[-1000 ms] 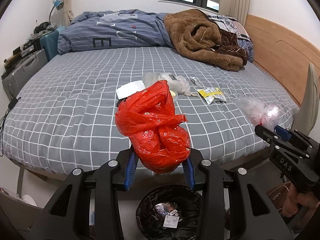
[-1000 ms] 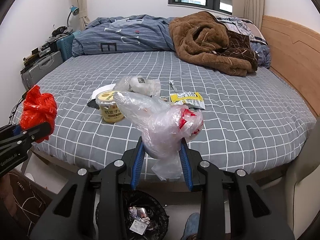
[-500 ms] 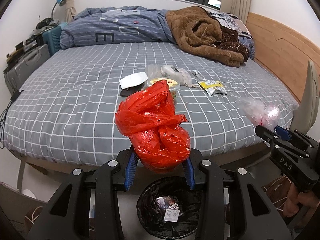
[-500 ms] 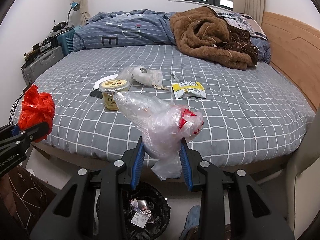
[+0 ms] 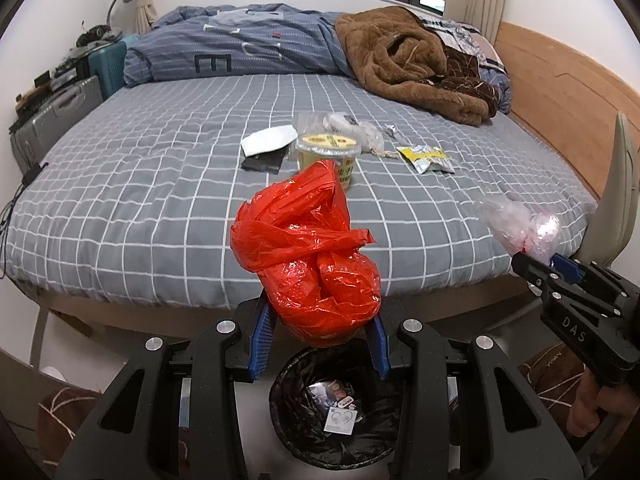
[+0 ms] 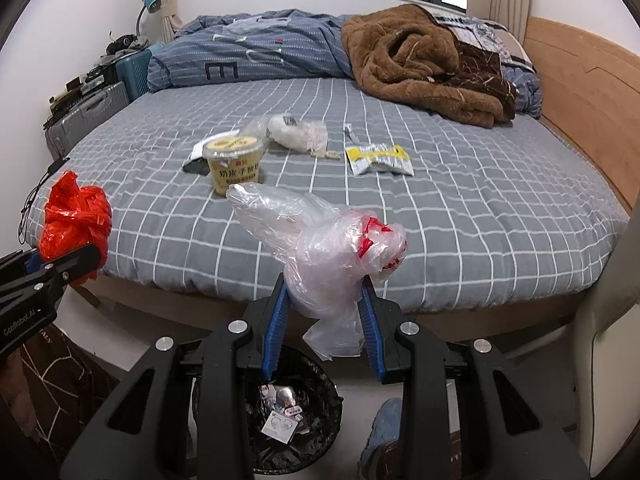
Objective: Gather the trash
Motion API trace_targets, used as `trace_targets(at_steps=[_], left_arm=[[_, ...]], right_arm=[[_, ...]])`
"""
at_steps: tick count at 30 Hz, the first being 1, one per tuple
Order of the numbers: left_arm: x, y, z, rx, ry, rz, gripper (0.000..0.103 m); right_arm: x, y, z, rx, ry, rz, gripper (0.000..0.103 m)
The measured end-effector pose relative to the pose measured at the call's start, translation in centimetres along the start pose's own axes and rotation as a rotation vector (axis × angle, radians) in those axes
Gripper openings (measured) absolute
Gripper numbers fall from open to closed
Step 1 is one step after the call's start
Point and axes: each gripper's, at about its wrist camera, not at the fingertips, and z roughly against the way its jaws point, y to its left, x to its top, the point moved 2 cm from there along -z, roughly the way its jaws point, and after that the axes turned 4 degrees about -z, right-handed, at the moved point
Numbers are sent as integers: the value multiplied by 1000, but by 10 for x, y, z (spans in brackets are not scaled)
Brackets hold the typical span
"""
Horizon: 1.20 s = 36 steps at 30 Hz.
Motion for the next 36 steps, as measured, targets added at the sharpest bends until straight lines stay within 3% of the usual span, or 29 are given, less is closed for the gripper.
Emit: trace_targets(at_steps=[17,23,36], left_arm=[[-53,-6,-21,-18,112,-2,39],[-61,-8,-26,-27,139,1,39],[-68,-10,-33,-35,175,0,39]], right_arm=[[-45,9,-21,8,102,14,33],[-54,12,-27,27,153,17,33],[-55,21,-25,37,171,42,33]])
